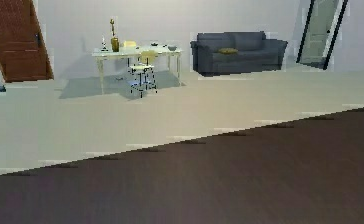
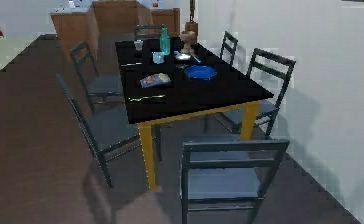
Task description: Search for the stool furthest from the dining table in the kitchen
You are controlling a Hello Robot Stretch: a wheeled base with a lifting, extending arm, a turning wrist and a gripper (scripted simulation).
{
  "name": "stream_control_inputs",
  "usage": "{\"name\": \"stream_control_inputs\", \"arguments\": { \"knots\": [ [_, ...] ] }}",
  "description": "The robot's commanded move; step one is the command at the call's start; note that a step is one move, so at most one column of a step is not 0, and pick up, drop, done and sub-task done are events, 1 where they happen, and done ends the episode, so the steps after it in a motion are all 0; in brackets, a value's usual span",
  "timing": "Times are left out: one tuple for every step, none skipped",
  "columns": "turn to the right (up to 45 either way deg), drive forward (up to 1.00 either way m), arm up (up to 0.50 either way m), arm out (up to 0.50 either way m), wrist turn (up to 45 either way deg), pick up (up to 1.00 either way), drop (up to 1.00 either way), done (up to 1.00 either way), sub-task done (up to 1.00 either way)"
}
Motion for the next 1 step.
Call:
{"name": "stream_control_inputs", "arguments": {
  "knots": [
    [24.0,0.0,0.0,0.0,0.0,0.0,0.0,0.0,0.0]
  ]
}}
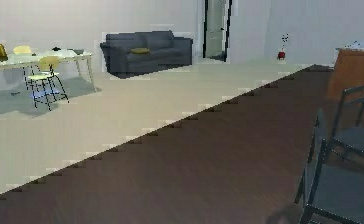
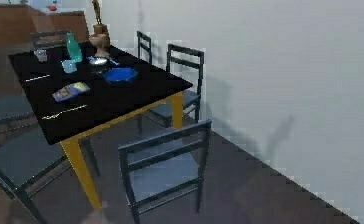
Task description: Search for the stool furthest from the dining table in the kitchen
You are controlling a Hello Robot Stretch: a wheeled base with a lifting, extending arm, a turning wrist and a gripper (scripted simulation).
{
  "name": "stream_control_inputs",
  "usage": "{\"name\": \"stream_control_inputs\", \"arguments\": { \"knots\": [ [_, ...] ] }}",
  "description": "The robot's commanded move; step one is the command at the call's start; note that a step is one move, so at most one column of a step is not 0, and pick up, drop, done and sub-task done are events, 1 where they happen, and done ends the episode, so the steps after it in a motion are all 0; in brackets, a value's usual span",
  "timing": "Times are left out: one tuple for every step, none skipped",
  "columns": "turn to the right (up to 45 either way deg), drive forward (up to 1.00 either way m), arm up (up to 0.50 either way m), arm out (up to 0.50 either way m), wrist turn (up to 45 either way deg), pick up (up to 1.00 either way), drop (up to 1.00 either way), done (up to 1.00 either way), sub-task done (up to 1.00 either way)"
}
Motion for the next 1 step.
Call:
{"name": "stream_control_inputs", "arguments": {
  "knots": [
    [0.0,1.0,0.0,0.0,0.0,0.0,0.0,0.0,0.0]
  ]
}}
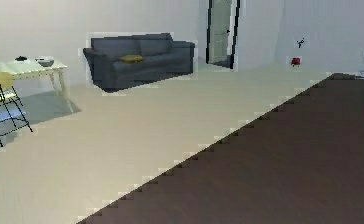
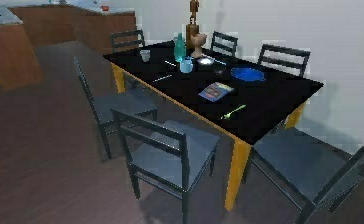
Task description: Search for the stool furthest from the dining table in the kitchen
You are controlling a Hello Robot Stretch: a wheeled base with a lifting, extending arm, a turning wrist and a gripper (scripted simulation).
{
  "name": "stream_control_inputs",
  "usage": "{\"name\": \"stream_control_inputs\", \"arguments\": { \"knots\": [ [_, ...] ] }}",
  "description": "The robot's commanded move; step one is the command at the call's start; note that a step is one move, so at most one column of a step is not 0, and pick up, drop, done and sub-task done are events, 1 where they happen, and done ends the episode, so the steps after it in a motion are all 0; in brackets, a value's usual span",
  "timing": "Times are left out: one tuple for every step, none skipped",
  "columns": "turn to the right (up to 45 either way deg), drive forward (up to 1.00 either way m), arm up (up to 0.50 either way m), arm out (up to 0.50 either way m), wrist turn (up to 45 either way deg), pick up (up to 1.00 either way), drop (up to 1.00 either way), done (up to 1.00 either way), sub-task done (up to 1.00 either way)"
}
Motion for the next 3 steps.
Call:
{"name": "stream_control_inputs", "arguments": {
  "knots": [
    [12.0,0.0,0.0,0.0,0.0,0.0,0.0,0.0,0.0],
    [0.0,0.2,0.0,0.0,0.0,0.0,0.0,0.0,0.0],
    [24.0,0.0,0.0,0.0,0.0,0.0,0.0,0.0,0.0]
  ]
}}
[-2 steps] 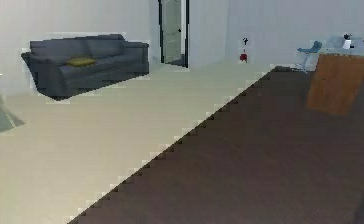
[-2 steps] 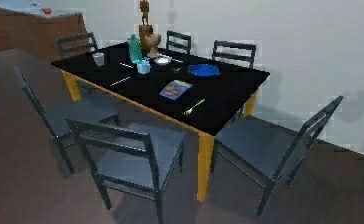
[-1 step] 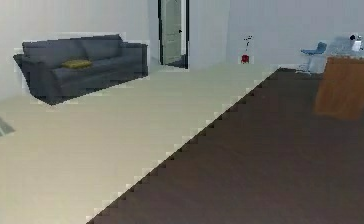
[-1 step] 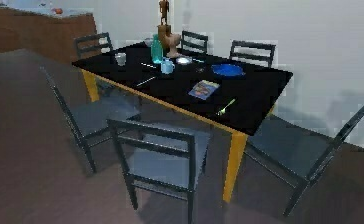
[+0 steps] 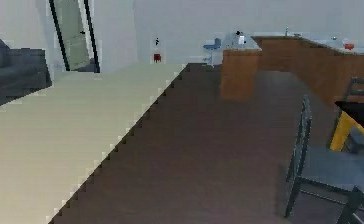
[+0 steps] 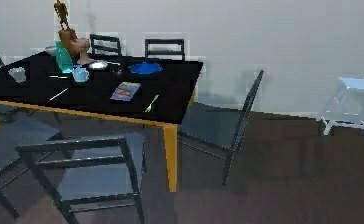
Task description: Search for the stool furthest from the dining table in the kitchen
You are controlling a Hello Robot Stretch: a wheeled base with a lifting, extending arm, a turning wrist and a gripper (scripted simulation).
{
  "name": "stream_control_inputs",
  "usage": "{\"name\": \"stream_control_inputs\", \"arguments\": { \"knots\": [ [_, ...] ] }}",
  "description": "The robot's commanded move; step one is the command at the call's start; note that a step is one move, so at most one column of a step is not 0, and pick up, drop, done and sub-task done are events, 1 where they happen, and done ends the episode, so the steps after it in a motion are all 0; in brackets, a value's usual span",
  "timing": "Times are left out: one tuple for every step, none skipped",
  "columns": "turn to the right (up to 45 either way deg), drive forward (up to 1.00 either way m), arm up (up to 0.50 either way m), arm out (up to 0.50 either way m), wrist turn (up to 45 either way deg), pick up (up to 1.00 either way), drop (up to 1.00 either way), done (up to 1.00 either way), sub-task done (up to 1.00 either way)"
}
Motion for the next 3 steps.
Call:
{"name": "stream_control_inputs", "arguments": {
  "knots": [
    [0.0,1.0,0.0,0.0,0.0,0.0,0.0,0.0,0.0],
    [0.0,1.0,0.0,0.0,0.0,0.0,0.0,0.0,0.0],
    [0.0,1.0,0.0,0.0,0.0,0.0,0.0,0.0,0.0]
  ]
}}
